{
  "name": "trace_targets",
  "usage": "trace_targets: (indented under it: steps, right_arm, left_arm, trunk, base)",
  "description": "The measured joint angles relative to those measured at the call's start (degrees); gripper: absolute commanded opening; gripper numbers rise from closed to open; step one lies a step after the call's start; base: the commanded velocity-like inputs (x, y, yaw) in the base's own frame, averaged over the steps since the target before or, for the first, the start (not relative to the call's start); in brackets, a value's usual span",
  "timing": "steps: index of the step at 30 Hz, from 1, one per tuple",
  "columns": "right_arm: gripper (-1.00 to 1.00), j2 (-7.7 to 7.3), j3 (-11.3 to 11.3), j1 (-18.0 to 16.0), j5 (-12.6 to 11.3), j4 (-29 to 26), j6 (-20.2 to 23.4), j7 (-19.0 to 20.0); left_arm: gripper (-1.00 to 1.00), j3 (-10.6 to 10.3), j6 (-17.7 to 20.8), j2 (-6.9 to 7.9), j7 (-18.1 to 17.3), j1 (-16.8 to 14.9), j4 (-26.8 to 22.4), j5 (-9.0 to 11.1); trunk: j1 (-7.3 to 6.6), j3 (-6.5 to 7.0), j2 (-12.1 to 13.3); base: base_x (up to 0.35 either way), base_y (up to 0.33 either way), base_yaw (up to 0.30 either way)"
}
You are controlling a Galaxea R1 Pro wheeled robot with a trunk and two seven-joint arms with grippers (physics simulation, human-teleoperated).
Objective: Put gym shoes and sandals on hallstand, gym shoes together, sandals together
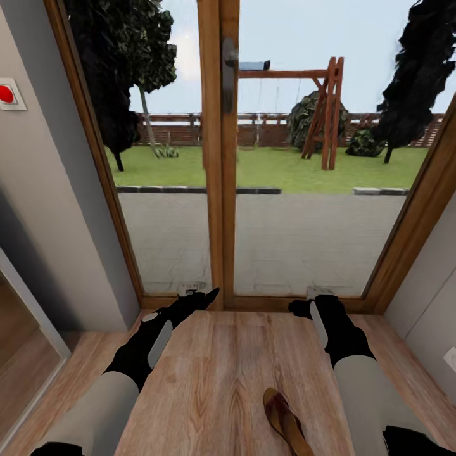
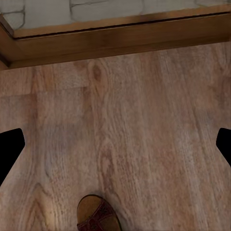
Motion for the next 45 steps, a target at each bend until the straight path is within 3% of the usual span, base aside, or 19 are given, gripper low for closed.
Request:
trace_targets:
  steps: [18,25,36,43,44,45]
  right_arm:
    - [1.0,-0.02,0.1,0.0,0.4,0.2,-0.3,0.0]
    - [1.0,-0.08,0.0,0.0,0.2,0.1,-5.1,0.1]
    - [1.0,0.0,0.0,0.0,0.2,0.7,-6.6,0.0]
    - [1.0,-0.26,0.2,0.0,0.3,7.6,-8.5,0.2]
    - [1.0,-0.37,0.2,0.0,0.3,13.2,-15.6,0.3]
    - [1.0,-0.39,0.2,0.0,0.3,14.8,-17.4,0.3]
  left_arm:
    - [1.0,0.0,0.0,0.0,0.0,0.0,-0.1,-0.1]
    - [1.0,-0.2,0.1,0.0,0.1,0.0,-0.1,-0.2]
    - [1.0,-0.1,2.9,0.07,-0.1,0.0,-1.2,0.0]
    - [1.0,-0.8,3.6,1.62,0.1,0.0,-2.5,-1.9]
    - [1.0,-0.8,5.9,2.42,0.2,-0.1,-3.0,-2.9]
    - [1.0,-0.9,6.5,2.48,0.2,-0.2,-3.1,-3.0]
  trunk:
    - [0.0,0.0,0.0]
    - [0.0,0.0,0.0]
    - [0.0,0.0,0.0]
    - [0.0,0.0,0.0]
    - [0.04,-0.22,0.0]
    - [0.06,-0.44,0.0]
  base:
    - [0.0,0.0,0.0]
    - [0.0,0.0,0.0]
    - [0.0,0.0,0.0]
    - [0.0,0.0,0.0]
    - [0.0,0.0,0.0]
    - [0.0,0.0,0.0]
